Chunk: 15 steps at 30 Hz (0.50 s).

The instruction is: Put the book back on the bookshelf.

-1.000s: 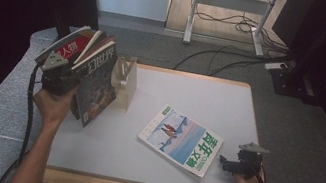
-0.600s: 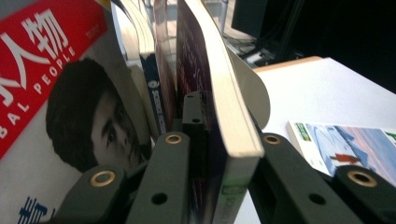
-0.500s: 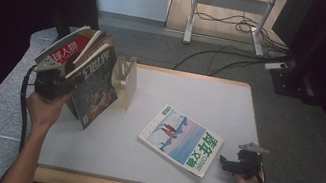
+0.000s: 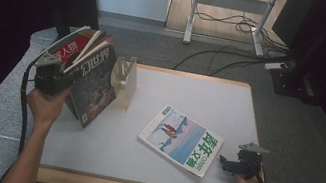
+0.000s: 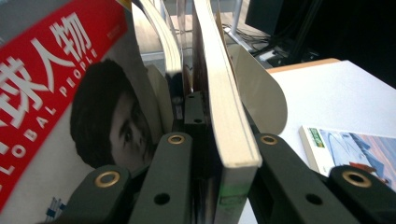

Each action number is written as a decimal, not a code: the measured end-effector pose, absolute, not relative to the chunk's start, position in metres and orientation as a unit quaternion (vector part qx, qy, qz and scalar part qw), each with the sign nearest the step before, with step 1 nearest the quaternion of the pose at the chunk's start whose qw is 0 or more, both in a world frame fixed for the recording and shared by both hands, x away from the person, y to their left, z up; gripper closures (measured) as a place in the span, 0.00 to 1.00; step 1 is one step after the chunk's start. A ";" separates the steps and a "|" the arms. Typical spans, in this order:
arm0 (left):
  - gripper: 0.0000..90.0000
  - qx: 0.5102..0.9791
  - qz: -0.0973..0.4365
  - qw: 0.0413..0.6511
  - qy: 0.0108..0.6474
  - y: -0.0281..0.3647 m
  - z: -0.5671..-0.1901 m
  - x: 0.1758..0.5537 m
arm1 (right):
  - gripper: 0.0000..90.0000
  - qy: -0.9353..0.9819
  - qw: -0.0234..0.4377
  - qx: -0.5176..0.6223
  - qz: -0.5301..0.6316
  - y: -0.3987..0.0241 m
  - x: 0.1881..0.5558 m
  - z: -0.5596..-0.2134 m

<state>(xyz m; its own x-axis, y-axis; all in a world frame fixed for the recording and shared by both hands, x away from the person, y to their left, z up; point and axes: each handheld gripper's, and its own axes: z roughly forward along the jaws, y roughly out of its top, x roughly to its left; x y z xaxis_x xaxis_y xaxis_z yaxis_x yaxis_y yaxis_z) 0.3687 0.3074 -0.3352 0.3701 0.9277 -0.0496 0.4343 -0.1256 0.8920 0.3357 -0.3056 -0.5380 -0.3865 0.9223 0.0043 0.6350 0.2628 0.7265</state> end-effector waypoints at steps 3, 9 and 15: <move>0.92 0.694 0.281 0.448 0.489 0.307 -0.332 0.370 | 0.00 0.764 0.217 0.509 0.330 -0.306 0.336 -0.538; 0.92 0.692 0.287 0.448 0.488 0.306 -0.325 0.372 | 0.00 0.764 0.217 0.509 0.331 -0.306 0.336 -0.538; 0.92 0.686 0.295 0.454 0.485 0.306 -0.315 0.370 | 0.00 0.765 0.217 0.509 0.330 -0.306 0.336 -0.538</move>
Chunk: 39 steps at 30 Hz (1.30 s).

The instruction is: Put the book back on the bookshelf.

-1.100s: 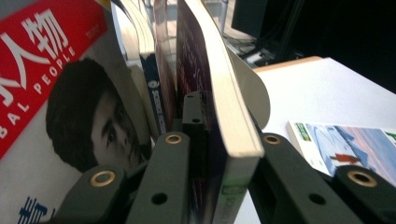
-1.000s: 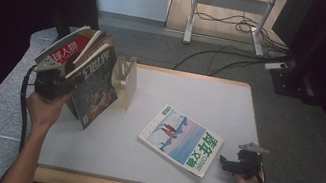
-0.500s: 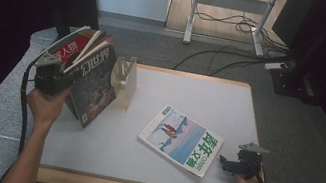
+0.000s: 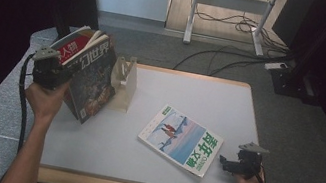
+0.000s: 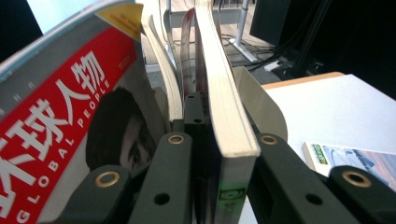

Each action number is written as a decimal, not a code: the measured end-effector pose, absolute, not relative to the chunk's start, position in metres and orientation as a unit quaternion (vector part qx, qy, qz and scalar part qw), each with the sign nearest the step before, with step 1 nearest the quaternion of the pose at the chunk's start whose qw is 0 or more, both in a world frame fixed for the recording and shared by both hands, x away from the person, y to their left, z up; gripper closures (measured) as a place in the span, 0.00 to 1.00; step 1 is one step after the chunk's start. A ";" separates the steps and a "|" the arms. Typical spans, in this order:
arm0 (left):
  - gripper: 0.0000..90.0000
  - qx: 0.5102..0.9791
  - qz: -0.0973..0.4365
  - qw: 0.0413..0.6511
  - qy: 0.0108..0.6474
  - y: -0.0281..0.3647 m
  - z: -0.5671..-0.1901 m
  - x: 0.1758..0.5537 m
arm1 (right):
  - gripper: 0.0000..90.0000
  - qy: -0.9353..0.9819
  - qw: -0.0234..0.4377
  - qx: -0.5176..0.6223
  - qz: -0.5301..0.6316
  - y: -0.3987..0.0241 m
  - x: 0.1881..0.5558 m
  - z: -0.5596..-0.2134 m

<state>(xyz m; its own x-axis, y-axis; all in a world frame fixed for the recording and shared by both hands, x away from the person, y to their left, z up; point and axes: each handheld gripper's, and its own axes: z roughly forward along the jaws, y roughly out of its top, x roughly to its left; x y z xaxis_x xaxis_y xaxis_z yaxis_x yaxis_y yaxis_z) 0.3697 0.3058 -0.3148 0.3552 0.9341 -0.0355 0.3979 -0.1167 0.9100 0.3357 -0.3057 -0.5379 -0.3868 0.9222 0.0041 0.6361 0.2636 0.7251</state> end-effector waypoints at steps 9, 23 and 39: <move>0.92 0.681 0.304 0.457 0.484 0.302 -0.305 0.372 | 0.00 0.765 0.217 0.510 0.330 -0.306 0.336 -0.538; 0.92 0.673 0.313 0.468 0.480 0.296 -0.301 0.375 | 0.00 0.765 0.217 0.509 0.329 -0.306 0.336 -0.538; 0.92 0.678 0.304 0.469 0.478 0.286 -0.343 0.381 | 0.00 0.764 0.217 0.510 0.331 -0.306 0.336 -0.538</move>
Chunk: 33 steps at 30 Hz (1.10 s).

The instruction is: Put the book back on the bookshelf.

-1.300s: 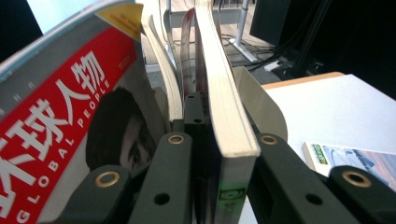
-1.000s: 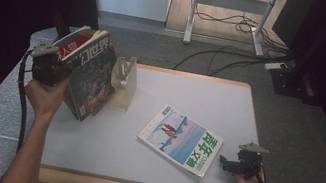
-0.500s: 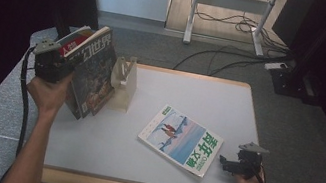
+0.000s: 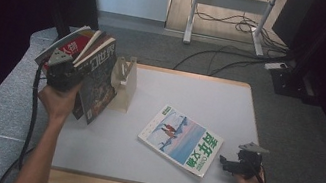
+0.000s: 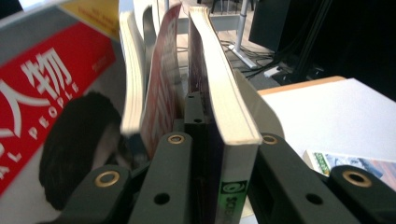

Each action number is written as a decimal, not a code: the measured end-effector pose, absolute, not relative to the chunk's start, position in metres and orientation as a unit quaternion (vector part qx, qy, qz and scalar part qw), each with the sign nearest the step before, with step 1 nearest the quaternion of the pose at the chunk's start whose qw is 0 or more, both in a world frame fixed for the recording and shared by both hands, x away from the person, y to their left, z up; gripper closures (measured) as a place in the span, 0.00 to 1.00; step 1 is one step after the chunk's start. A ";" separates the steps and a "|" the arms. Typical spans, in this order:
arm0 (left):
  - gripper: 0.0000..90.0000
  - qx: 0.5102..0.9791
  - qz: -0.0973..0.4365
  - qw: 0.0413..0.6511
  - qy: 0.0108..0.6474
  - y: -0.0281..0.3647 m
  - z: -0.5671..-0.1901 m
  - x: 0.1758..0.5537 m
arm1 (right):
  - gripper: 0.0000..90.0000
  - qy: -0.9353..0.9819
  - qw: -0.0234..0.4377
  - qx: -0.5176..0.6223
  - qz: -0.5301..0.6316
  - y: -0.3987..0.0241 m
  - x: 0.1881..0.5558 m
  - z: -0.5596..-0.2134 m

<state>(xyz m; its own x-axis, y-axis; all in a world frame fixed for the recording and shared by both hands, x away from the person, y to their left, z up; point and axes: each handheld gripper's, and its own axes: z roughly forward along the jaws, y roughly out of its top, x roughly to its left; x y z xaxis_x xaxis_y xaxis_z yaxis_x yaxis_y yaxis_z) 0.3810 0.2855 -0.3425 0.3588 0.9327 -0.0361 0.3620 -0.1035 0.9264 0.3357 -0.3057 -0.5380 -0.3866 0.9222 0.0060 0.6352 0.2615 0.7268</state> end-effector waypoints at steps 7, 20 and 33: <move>0.91 0.679 0.304 0.475 0.470 0.293 -0.352 0.374 | 0.00 0.764 0.217 0.509 0.331 -0.306 0.336 -0.538; 0.79 0.692 0.317 0.464 0.454 0.297 -0.367 0.362 | 0.00 0.764 0.218 0.509 0.331 -0.306 0.336 -0.538; 0.78 0.703 0.288 0.459 0.460 0.304 -0.396 0.350 | 0.00 0.765 0.218 0.508 0.330 -0.306 0.336 -0.538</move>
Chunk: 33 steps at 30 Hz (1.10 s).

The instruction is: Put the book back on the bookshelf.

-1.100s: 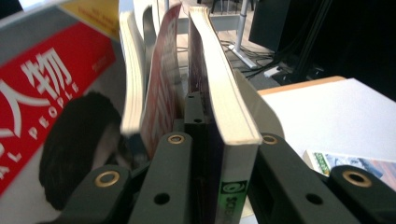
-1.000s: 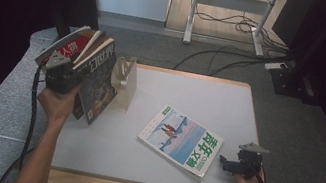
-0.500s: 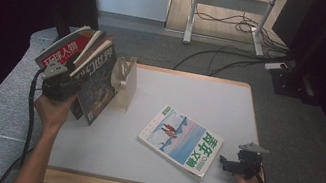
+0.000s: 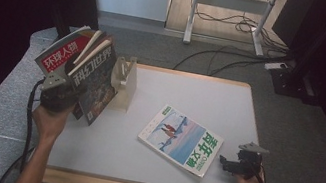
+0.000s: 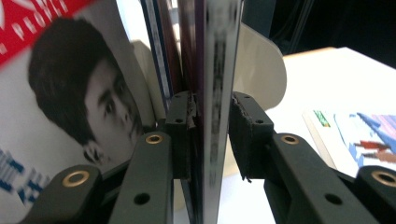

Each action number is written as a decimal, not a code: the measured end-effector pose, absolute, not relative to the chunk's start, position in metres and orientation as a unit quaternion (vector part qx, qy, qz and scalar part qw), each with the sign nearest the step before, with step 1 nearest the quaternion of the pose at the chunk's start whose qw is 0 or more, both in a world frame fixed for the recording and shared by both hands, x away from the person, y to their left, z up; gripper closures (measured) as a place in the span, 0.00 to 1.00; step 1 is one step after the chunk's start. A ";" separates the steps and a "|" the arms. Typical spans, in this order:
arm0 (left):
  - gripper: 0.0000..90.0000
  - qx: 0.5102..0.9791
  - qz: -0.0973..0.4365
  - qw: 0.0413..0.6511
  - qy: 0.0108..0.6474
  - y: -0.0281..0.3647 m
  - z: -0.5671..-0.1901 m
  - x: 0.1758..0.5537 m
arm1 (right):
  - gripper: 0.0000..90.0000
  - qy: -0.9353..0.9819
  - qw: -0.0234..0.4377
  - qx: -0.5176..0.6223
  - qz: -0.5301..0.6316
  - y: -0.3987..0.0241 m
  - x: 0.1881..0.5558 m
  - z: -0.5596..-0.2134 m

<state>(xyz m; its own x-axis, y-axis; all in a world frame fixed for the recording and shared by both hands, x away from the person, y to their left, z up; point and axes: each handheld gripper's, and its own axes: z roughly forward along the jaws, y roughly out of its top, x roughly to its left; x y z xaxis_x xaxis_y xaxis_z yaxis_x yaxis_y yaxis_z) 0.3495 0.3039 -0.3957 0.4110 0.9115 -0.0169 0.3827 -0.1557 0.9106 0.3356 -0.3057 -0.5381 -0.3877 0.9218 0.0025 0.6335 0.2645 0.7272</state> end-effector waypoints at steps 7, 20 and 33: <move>0.79 0.712 0.275 0.447 0.467 0.306 -0.417 0.342 | 0.00 0.765 0.218 0.509 0.330 -0.306 0.336 -0.538; 0.88 0.720 0.262 0.430 0.478 0.310 -0.443 0.328 | 0.00 0.765 0.218 0.509 0.331 -0.306 0.336 -0.538; 0.92 0.713 0.263 0.429 0.489 0.305 -0.442 0.344 | 0.00 0.765 0.218 0.509 0.331 -0.306 0.336 -0.538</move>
